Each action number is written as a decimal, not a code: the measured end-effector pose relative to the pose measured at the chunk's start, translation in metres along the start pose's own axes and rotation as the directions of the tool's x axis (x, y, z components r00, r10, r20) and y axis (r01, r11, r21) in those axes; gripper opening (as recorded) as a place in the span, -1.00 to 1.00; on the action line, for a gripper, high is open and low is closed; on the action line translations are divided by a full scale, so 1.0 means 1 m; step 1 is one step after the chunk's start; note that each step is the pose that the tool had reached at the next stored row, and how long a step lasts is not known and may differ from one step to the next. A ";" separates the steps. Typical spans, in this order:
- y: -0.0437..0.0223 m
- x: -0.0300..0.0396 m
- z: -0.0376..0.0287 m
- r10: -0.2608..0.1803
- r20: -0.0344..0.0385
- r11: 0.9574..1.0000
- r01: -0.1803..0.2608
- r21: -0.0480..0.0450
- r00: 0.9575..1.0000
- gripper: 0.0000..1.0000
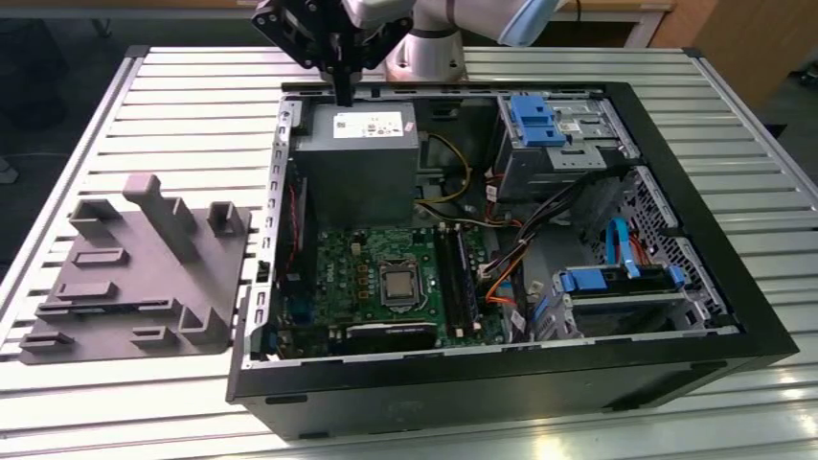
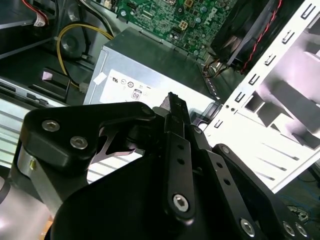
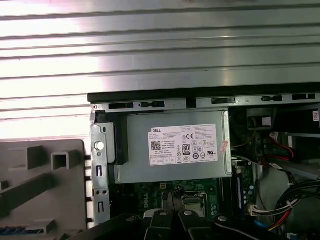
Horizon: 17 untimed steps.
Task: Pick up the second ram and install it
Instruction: 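Reach for the second ram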
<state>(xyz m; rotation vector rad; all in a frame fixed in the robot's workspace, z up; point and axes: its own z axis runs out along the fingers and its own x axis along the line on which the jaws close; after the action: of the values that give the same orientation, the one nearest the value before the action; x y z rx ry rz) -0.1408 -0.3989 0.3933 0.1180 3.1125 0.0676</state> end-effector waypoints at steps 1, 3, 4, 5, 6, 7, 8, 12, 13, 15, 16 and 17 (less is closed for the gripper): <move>0.0000 0.0003 0.0000 0.000 0.000 1.000 0.000 0.000 1.000 -0.79; -0.0001 0.0008 0.0000 0.000 0.000 1.000 0.000 0.000 1.000 -0.79; -0.0001 0.0010 0.0000 0.000 0.000 1.000 0.000 0.000 1.000 -0.79; -0.0001 0.0013 0.0000 0.000 0.000 1.000 0.000 0.000 1.000 -0.79; -0.0001 0.0016 -0.0001 0.000 0.000 1.000 0.000 0.000 1.000 -0.79; -0.0002 0.0019 -0.0001 0.000 0.000 1.000 0.000 0.000 1.000 -0.79; -0.0002 0.0021 -0.0001 0.000 0.000 1.000 0.000 0.000 1.000 -0.79; -0.0003 0.0033 -0.0001 0.000 0.000 1.000 0.000 0.000 1.000 -0.79; -0.0003 0.0037 -0.0001 0.000 0.000 1.000 0.000 0.000 1.000 -0.79; -0.0003 0.0043 -0.0001 0.000 0.000 1.000 0.000 0.000 1.000 -0.79; -0.0004 0.0046 -0.0001 0.000 0.000 1.000 0.000 0.000 1.000 -0.79; -0.0004 0.0049 -0.0001 0.000 0.000 1.000 0.000 0.000 1.000 -0.79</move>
<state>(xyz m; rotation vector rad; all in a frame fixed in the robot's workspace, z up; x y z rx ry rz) -0.1457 -0.3989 0.3933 0.1180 3.1125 0.0676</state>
